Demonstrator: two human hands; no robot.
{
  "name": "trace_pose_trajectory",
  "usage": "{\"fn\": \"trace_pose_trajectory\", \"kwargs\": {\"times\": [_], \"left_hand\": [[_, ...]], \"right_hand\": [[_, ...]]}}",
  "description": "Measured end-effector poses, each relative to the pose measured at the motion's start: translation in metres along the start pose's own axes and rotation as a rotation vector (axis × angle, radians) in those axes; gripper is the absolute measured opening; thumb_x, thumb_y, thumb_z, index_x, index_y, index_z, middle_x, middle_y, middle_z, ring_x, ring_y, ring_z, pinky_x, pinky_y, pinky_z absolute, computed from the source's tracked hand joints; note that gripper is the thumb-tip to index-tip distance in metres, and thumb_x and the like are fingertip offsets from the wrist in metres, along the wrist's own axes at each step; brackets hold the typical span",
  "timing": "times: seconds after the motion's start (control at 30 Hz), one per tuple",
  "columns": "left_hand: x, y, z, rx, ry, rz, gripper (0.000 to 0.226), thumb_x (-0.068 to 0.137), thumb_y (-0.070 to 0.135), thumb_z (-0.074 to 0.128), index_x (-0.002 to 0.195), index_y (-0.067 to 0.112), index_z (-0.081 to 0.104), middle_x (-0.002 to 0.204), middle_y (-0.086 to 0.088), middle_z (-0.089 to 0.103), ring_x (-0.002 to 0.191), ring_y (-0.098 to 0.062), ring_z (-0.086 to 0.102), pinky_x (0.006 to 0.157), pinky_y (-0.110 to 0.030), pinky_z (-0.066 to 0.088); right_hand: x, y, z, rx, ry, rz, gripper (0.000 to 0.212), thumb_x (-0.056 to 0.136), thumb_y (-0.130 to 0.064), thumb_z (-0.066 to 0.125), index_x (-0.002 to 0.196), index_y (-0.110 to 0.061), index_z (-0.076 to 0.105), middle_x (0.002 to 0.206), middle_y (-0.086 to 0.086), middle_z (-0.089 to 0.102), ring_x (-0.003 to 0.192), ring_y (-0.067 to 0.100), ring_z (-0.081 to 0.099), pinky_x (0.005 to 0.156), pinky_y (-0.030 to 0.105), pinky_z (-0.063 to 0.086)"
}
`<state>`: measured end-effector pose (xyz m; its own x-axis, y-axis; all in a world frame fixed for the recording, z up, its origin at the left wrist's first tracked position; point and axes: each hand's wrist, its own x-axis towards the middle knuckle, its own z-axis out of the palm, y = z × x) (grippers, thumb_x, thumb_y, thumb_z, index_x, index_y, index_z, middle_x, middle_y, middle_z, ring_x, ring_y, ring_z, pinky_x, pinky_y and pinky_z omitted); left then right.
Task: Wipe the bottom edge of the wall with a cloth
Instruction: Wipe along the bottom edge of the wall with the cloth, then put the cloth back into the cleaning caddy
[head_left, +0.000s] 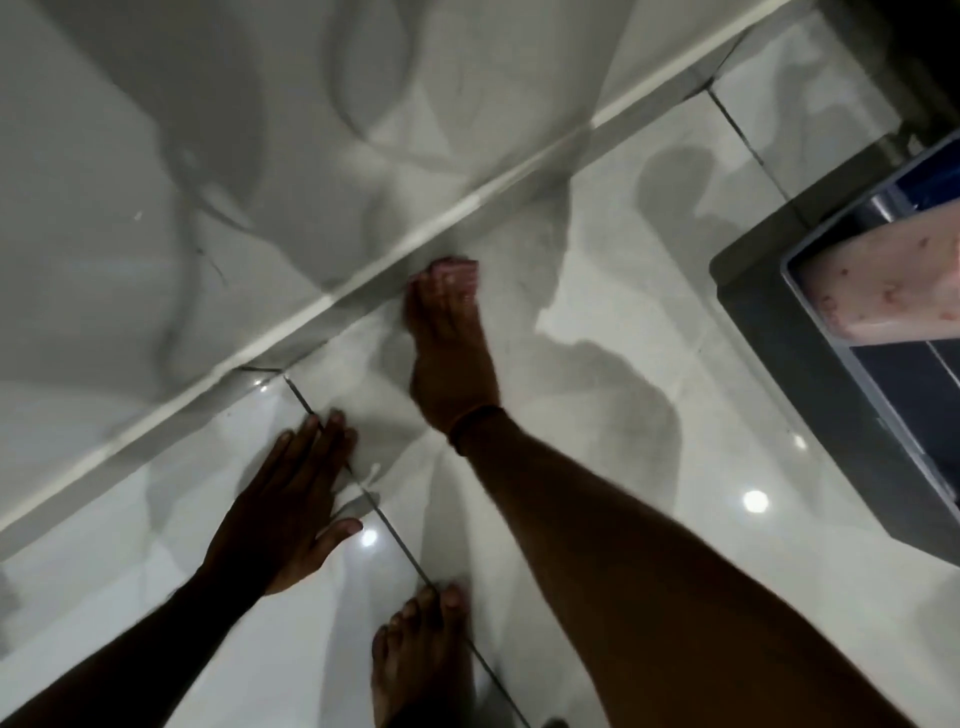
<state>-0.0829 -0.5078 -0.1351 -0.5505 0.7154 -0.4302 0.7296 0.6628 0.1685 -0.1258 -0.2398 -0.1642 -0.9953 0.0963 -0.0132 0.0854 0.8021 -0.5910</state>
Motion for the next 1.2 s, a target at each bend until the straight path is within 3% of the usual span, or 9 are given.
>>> {"fn": "trace_pose_trajectory", "kwargs": {"times": [0.1,0.17,0.23,0.37,0.5,0.67,0.83,1.0,1.2], "left_hand": [[0.003,0.0,0.003,0.007,-0.041,-0.017,0.093,0.1,0.071,0.023,0.165,0.004,0.016,0.175,-0.019,0.012,0.16,-0.042,0.014,0.127,-0.056,0.019],[0.004,0.001,0.001,0.018,-0.067,-0.035,0.094,0.1,0.072,0.021,0.165,0.005,0.013,0.174,-0.021,0.012,0.16,-0.043,0.013,0.127,-0.057,0.018],[0.004,0.002,-0.006,0.016,-0.081,-0.045,0.093,0.101,0.071,0.02,0.166,0.006,0.01,0.175,-0.02,0.009,0.161,-0.041,0.01,0.129,-0.055,0.016],[0.012,0.011,-0.042,-0.033,-0.092,-0.041,0.094,0.1,0.074,0.02,0.166,0.006,0.009,0.176,-0.015,0.004,0.163,-0.033,0.005,0.13,-0.054,0.021],[0.024,0.051,-0.097,-0.033,-0.052,0.003,0.096,0.099,0.076,0.014,0.167,0.009,0.005,0.177,-0.011,-0.004,0.164,-0.03,0.001,0.13,-0.051,0.02],[0.05,0.131,-0.164,0.005,-0.023,0.182,0.095,0.099,0.076,0.012,0.167,0.009,0.008,0.177,-0.011,-0.004,0.163,-0.029,-0.001,0.13,-0.052,0.022],[0.088,0.231,-0.203,0.035,0.028,0.382,0.093,0.101,0.075,0.017,0.165,0.007,0.019,0.176,-0.013,0.007,0.163,-0.03,0.007,0.13,-0.048,0.021],[0.144,0.326,-0.206,0.032,0.102,0.574,0.089,0.103,0.071,0.02,0.162,0.005,0.03,0.174,-0.015,0.02,0.161,-0.031,0.019,0.129,-0.048,0.023],[0.224,0.401,-0.173,0.129,0.152,0.705,0.093,0.101,0.073,0.019,0.164,0.004,0.022,0.174,-0.017,0.018,0.162,-0.034,0.014,0.131,-0.049,0.015]], "right_hand": [[-0.014,-0.022,0.024,-0.015,-0.139,-0.276,0.069,0.084,0.003,0.053,0.152,0.002,0.045,0.161,0.024,0.042,0.154,0.045,0.031,0.128,0.06,0.021],[-0.014,-0.022,0.024,-0.059,-0.268,-0.517,0.069,0.085,0.002,0.055,0.153,-0.001,0.045,0.162,0.021,0.041,0.155,0.042,0.029,0.129,0.059,0.018],[-0.01,-0.022,0.015,-0.068,-0.305,-0.608,0.07,0.084,0.01,0.058,0.151,-0.002,0.047,0.161,0.019,0.043,0.154,0.041,0.032,0.131,0.056,0.017],[-0.029,-0.015,-0.038,0.073,-0.171,-0.318,0.071,0.081,0.019,0.039,0.149,0.005,0.047,0.158,0.027,0.044,0.152,0.045,0.034,0.131,0.049,0.012],[-0.099,0.003,-0.128,0.151,-0.025,0.031,0.067,0.09,0.019,0.042,0.154,0.001,0.042,0.165,0.019,0.037,0.157,0.033,0.027,0.132,0.048,0.02],[-0.193,0.024,-0.228,0.166,0.155,0.4,0.053,0.106,-0.001,0.035,0.158,-0.01,0.039,0.168,0.006,0.035,0.159,0.02,0.026,0.13,0.046,0.022],[-0.259,0.056,-0.315,0.165,0.37,0.632,0.048,0.107,0.0,0.042,0.155,-0.005,0.043,0.165,0.01,0.04,0.156,0.023,0.032,0.131,0.04,0.023],[-0.281,0.133,-0.371,0.122,0.532,0.797,0.055,0.103,0.006,0.04,0.158,0.0,0.034,0.167,0.015,0.034,0.157,0.026,0.029,0.132,0.045,0.02],[-0.271,0.232,-0.383,-0.026,0.479,0.903,0.063,0.098,0.008,0.04,0.159,0.002,0.028,0.17,0.021,0.023,0.16,0.037,0.018,0.134,0.044,0.01]]}}
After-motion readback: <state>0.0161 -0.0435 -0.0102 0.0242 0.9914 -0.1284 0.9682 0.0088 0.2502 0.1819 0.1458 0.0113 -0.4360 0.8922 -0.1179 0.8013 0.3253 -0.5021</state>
